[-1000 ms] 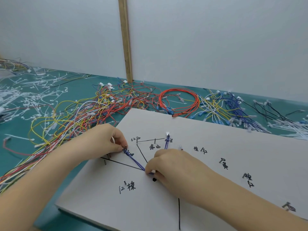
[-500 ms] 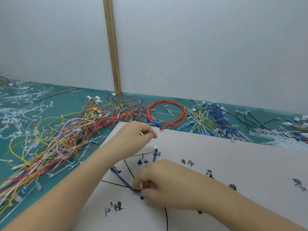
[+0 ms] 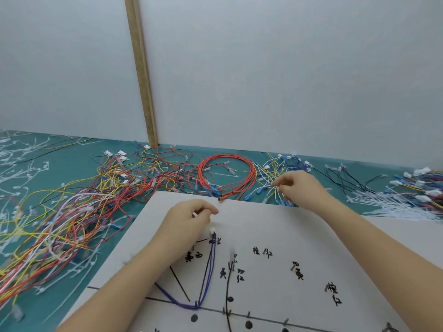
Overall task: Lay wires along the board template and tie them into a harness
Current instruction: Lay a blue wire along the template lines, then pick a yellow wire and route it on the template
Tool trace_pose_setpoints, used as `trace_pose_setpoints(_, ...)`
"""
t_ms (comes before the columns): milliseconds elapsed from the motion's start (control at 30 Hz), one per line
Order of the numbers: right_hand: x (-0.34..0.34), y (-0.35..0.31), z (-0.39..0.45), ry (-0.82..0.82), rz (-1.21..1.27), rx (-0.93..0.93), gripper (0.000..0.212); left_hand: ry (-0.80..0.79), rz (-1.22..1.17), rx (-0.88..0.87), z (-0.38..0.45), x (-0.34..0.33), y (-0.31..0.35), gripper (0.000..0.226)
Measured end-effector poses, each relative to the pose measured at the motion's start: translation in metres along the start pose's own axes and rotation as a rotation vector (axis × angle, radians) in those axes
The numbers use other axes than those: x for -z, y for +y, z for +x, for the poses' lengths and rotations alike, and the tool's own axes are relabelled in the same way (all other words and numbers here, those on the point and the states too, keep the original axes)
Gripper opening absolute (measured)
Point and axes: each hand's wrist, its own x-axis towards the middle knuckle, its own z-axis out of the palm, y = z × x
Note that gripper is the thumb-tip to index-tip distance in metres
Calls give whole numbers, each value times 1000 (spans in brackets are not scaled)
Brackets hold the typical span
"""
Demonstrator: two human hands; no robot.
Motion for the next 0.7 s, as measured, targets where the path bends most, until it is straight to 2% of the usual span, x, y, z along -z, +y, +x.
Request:
trace_pose_setpoints(133, -22, 5, 23, 27, -221, 80, 31, 109, -302, 123, 5, 6, -1, 33)
trace_pose_setpoints(300, -40, 1, 34, -91, -427, 205, 46, 127, -489, 214, 6, 8, 1, 31)
trace_pose_setpoints(467, -26, -2, 35, -190, -334, 184, 43, 141, -587, 265, 7, 10, 0, 30)
trace_pose_setpoints(633, -15, 0, 30, -198, -338, 382, 34, 142, -598, 270, 7, 10, 0, 30)
trace_pose_setpoints(700, -14, 0, 30, -270, -419, 426, 32, 143, -604, 274, 7, 10, 0, 30)
